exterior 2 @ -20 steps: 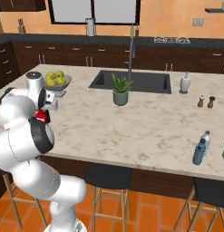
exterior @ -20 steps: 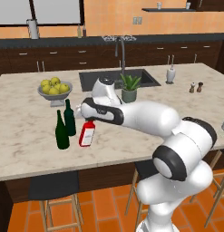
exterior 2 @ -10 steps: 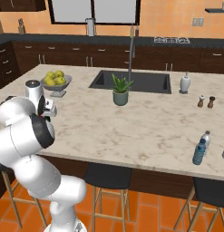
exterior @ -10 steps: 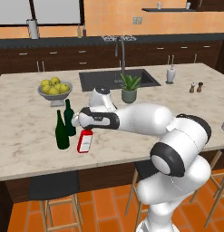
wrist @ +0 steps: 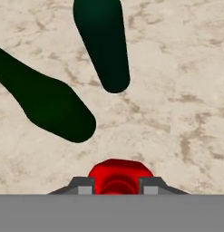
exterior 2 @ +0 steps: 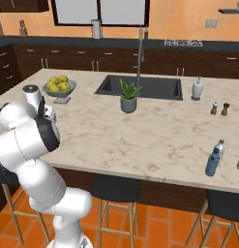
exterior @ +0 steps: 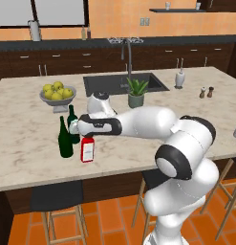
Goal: Move the plastic bottles in the middle to the plastics group, and the glass bottles in the middle to the glass group.
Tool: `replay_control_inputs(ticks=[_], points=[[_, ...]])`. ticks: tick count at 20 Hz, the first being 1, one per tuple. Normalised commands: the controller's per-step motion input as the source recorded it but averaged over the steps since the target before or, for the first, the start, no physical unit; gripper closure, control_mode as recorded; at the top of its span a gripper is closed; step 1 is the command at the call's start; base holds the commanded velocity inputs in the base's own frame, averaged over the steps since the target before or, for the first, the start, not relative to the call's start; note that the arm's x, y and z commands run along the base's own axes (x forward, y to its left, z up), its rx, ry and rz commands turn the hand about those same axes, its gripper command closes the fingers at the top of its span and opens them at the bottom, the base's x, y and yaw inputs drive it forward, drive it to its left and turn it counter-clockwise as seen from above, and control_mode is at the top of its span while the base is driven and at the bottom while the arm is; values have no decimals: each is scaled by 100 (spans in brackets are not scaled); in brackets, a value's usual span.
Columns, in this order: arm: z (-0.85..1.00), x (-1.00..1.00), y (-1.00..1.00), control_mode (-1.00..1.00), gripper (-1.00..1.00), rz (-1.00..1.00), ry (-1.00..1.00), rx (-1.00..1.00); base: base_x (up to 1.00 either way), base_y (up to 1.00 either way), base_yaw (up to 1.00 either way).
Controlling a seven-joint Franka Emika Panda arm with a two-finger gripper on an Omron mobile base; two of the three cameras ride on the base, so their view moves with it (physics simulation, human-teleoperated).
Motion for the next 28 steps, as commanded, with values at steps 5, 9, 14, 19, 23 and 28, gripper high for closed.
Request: replay_control_inputs(ticks=[5, 9, 14, 19, 23, 28], points=[[-46, -9, 9, -100, 100, 0, 0, 0, 0, 0, 0], [-45, -18, -8, -100, -100, -2, 0, 0, 0, 0, 0], [-15, -16, -19, -100, -100, -3, -2, 0, 0, 0, 0], [30, -5, -11, -100, -100, 0, -10, 0, 0, 0, 0], [44, 0, -44, -100, -100, -1, -10, 0, 0, 0, 0], [39, 0, -62, -100, -100, -3, -5, 0, 0, 0, 0]])
